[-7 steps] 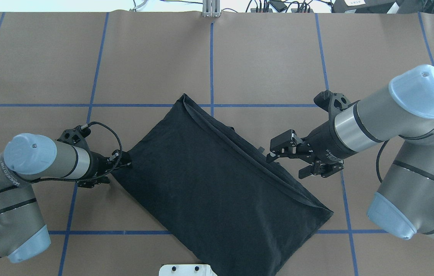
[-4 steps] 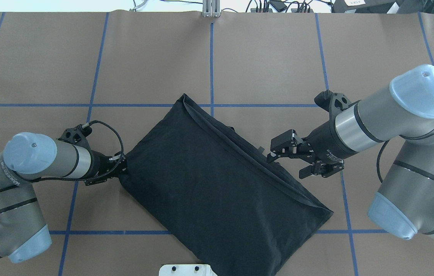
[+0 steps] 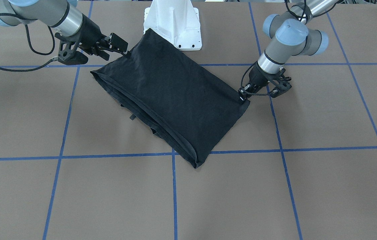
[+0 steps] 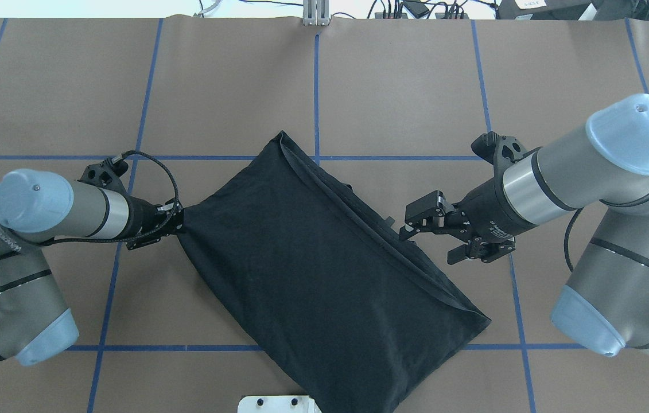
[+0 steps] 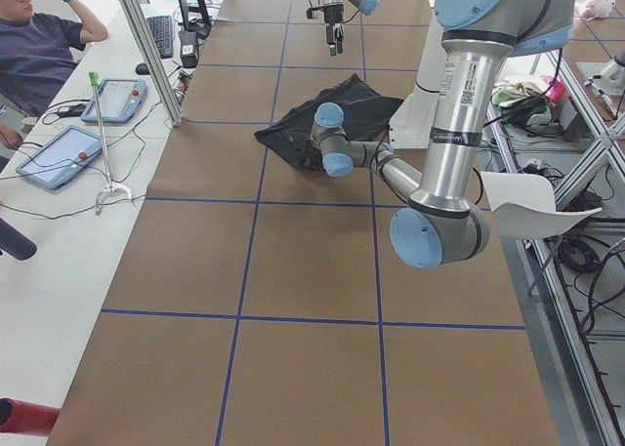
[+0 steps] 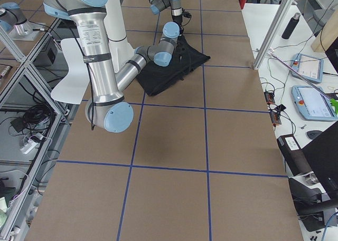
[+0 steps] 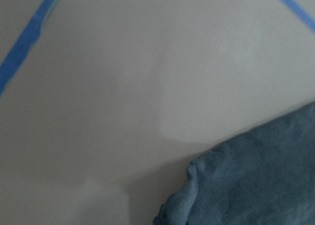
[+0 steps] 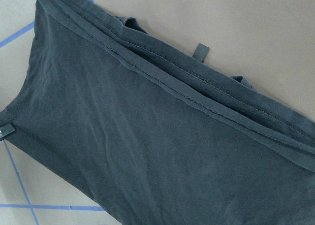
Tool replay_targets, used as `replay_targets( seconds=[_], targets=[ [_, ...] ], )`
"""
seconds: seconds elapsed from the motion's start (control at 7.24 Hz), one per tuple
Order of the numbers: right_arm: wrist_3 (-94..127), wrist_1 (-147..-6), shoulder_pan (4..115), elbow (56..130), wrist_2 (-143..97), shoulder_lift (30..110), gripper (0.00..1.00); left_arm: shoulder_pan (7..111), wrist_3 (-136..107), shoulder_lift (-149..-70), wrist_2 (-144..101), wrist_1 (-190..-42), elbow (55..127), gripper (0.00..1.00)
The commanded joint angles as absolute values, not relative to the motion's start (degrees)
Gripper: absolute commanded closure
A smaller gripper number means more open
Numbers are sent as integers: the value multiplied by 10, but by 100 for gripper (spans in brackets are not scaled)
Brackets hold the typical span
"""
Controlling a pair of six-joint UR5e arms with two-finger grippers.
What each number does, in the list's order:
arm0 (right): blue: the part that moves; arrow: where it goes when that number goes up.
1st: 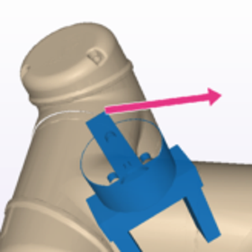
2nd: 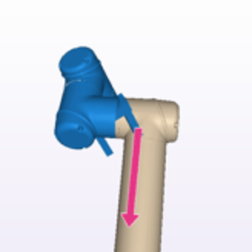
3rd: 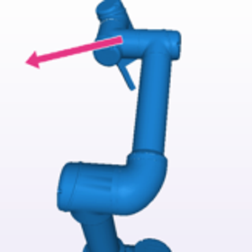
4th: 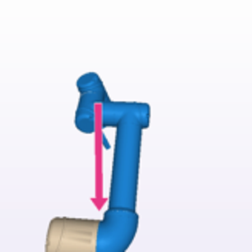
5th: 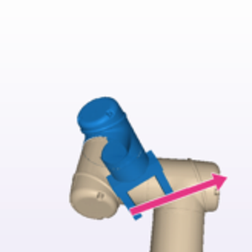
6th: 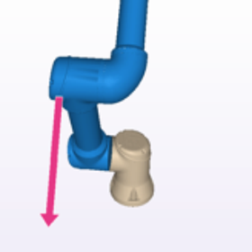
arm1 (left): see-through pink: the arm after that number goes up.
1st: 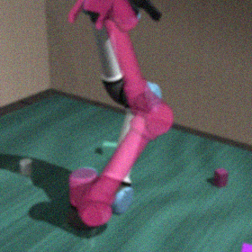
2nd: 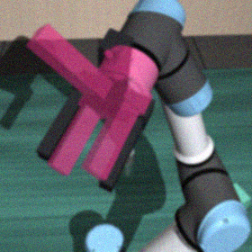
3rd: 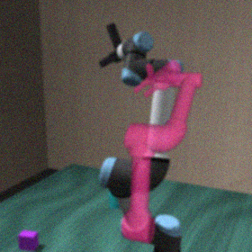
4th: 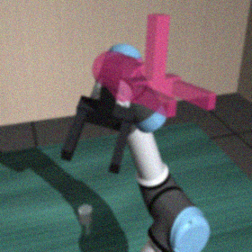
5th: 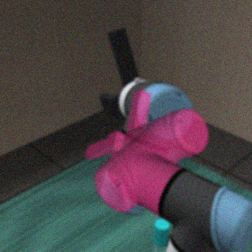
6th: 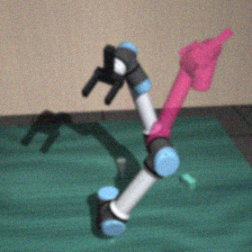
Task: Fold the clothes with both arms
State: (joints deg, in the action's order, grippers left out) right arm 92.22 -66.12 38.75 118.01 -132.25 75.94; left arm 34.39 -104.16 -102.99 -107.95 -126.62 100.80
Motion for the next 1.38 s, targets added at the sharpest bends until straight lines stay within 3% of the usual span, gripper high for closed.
replay_targets(
  seconds=[0.0, 0.83, 1.24],
  targets=[
    [922, -661, 402, 1183, -1323, 759, 0, 394, -1041, -1116, -1078, -1266, 925, 100],
    [921, -660, 425, 1187, -1322, 761, 0, 461, -1037, -1389, -1031, -1293, 611, 100],
    [921, -661, 427, 1186, -1311, 764, 0, 465, -1036, -1411, -1004, -1334, 569, 100]
  ],
)
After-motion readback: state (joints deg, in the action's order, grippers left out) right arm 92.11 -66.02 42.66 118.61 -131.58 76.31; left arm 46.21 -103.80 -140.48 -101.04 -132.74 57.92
